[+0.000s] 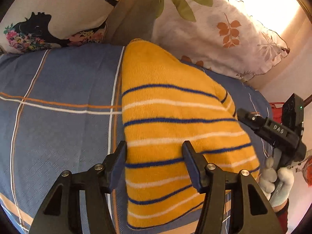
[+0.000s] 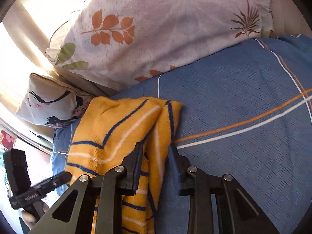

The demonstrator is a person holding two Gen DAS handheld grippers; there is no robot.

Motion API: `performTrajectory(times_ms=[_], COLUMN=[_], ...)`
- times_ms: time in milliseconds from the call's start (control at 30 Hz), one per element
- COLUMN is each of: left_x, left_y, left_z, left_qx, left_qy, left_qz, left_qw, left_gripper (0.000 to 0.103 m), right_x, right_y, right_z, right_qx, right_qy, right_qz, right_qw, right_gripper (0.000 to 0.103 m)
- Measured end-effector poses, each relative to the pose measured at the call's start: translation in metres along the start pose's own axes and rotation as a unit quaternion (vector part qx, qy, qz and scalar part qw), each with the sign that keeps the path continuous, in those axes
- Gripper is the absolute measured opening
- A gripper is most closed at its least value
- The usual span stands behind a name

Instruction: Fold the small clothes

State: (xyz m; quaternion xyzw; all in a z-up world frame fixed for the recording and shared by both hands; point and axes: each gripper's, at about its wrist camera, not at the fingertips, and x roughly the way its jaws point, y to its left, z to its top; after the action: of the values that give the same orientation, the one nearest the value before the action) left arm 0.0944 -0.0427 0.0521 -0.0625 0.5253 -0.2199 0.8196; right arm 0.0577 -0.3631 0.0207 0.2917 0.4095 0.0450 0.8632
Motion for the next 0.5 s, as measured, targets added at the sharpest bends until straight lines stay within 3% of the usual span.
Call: performTrajectory(times_ms=[133, 267, 367, 500], left_x=[-0.005, 0.011, 0.000, -0.025], left_y=[0.007, 0.011, 0.013, 0.010], left_z=[-0.026, -0.041, -0.050, -0.066], left_qx=[-0.013, -0.027, -0.023, 0.007], left_qy=[-0.007, 0.008, 0.000, -0.025], left_qz=[-0.019, -0.024, -0.028, -0.014], left_qw=[0.9997, 0.9993, 0.9993, 0.9996], left_gripper=[0.056, 0.056, 0.056, 0.056], right_x=[-0.035, -0.038, -0.015, 0.013], right_y=[0.019, 0.050, 0.054, 0.024], right_z=[-0.008, -0.027, -0.047, -0.086], right_qx=[-0.008, -0.022, -0.019, 0.014], right_qy=[-0.026, -0.001, 0.035, 0.087], right_qz=[0.063, 0.150, 0.137, 0.118], right_qw=[0.998, 0.988, 0.990, 0.989], right_gripper=[0.031, 0.031, 0.031, 0.006])
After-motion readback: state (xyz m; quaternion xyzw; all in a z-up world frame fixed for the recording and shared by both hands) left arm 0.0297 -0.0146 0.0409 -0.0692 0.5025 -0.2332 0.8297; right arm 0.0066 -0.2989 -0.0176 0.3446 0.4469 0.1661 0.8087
